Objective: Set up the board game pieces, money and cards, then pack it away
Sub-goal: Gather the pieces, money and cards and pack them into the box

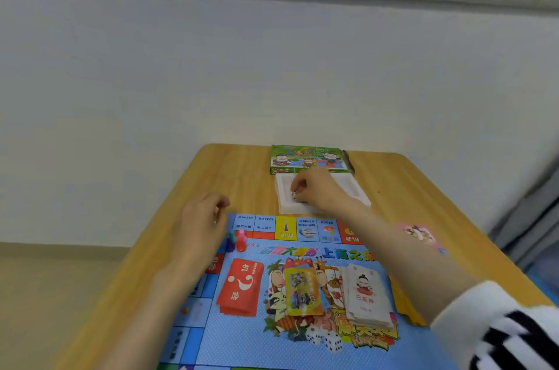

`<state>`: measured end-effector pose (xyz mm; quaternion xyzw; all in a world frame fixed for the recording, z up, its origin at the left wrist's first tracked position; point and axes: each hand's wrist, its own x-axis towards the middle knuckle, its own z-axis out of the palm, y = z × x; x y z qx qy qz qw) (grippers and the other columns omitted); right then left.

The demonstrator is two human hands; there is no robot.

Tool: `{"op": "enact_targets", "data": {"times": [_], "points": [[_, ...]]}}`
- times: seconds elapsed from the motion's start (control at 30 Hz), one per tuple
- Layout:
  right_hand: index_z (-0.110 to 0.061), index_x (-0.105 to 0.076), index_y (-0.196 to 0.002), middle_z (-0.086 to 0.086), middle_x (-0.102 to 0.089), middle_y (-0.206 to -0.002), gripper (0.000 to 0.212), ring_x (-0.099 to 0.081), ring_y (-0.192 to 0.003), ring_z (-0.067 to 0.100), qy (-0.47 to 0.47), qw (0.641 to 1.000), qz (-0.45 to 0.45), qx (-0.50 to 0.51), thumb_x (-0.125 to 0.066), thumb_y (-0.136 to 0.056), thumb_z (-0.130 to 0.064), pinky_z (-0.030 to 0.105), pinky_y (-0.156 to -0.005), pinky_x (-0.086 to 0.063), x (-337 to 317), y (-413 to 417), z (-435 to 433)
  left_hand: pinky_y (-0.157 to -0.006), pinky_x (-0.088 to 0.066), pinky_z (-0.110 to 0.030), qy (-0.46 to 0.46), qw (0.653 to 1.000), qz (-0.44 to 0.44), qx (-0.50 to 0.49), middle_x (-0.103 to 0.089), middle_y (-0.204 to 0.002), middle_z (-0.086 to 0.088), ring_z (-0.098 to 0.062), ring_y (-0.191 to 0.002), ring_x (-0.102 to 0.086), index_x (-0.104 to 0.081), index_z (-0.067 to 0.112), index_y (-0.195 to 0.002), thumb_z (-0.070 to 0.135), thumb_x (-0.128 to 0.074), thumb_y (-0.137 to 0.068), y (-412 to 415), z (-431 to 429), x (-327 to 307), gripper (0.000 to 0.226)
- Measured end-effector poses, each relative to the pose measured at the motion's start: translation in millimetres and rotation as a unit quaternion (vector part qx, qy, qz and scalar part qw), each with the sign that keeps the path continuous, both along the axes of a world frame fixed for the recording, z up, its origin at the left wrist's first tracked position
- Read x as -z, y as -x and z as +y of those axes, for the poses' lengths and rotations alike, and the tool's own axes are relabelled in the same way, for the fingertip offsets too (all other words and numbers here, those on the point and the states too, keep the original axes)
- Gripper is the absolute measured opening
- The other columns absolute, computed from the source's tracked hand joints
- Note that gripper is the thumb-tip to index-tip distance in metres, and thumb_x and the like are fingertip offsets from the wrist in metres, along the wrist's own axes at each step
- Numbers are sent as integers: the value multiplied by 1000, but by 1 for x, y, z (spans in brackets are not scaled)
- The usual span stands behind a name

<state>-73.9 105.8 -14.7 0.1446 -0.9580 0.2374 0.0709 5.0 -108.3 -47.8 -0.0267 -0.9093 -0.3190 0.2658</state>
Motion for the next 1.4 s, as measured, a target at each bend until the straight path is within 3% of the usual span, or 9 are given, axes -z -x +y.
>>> {"op": "enact_targets", "data": {"times": [0.2,0.33,0.4,0.5,0.73,0.9,1.0,1.17,1.4], "points": [[-4,-75,-83,8,-72,-87,13,-57,-74,9,-24,999,-16,-12,-65,-79,3,32,-82,-52,7,12,-5,-60,-34,-21,28,1000,6,-2,-60,-92,7,-10,-80,-52,-63,17,-95,13,-56,-91,5,-8,5,9],[-1,-75,-87,11,-72,-87,13,-55,-64,1,-12,998,-53,-37,-66,-79,5,12,-62,-47,0,11,-3,-59,-33,-16,36,999,8,-2,-59,-94,8,-9,-80,-51,-63,17,-96,12,-56,-91,6,-10,7,10],[-1,-74,-88,11,-72,-88,15,-62,-72,9,0,997,-60,-42,-64,-81,6,7,-60,-47,0,11,-2,-59,-30,-11,33,999,8,-6,-58,-94,10,-8,-81,-51,-63,17,-97,12,-55,-92,6,-11,7,11],[-1,-73,-90,11,-72,-90,17,-66,-83,16,17,997,-64,-48,-59,-83,7,13,-69,-50,2,10,-1,-59,-31,-12,22,1000,-6,-8,-59,-95,9,-7,-83,-51,-63,16,-99,11,-53,-93,8,-13,8,14],[-3,-71,-89,11,-71,-94,26,-55,-67,3,-5,998,-55,-42,-49,-86,9,18,-67,-48,4,8,-2,-57,-35,-15,5,998,-61,0,-58,-93,6,-7,-81,-52,-63,15,-100,5,-46,-93,7,-14,10,20],[-4,-71,-101,8,-71,-100,25,-53,-74,5,15,998,39,-36,-49,-89,0,17,-74,-45,-11,-10,-16,-61,-40,-15,-28,989,-123,83,-64,-94,8,-4,-82,-57,-61,27,-89,19,-51,-96,9,-18,3,14],[-9,-66,-114,2,-67,-109,27,-51,-85,3,-43,990,-19,-134,-61,-88,-15,5,-66,-38,-20,-34,-37,-62,-47,-19,-63,970,-191,138,-65,-90,5,-10,-81,-63,-62,34,-87,35,-66,-86,5,-20,-5,4],[-9,-60,-123,3,-61,-122,39,-51,-92,7,-112,968,-95,-203,-67,-87,-22,11,-65,-34,-3,-43,-60,-51,-45,-11,-68,943,-277,170,-65,-73,5,-1,-59,-65,-61,30,-99,34,-77,-75,3,-28,-10,30],[-7,-70,-101,8,-69,-96,17,-52,-78,7,-58,975,-71,-204,-65,-87,-14,10,-60,-36,12,-45,-73,-55,-47,-15,-72,941,-282,174,-63,-64,5,-3,-57,-62,-65,24,-101,32,-81,-70,5,-27,-5,35]]}}
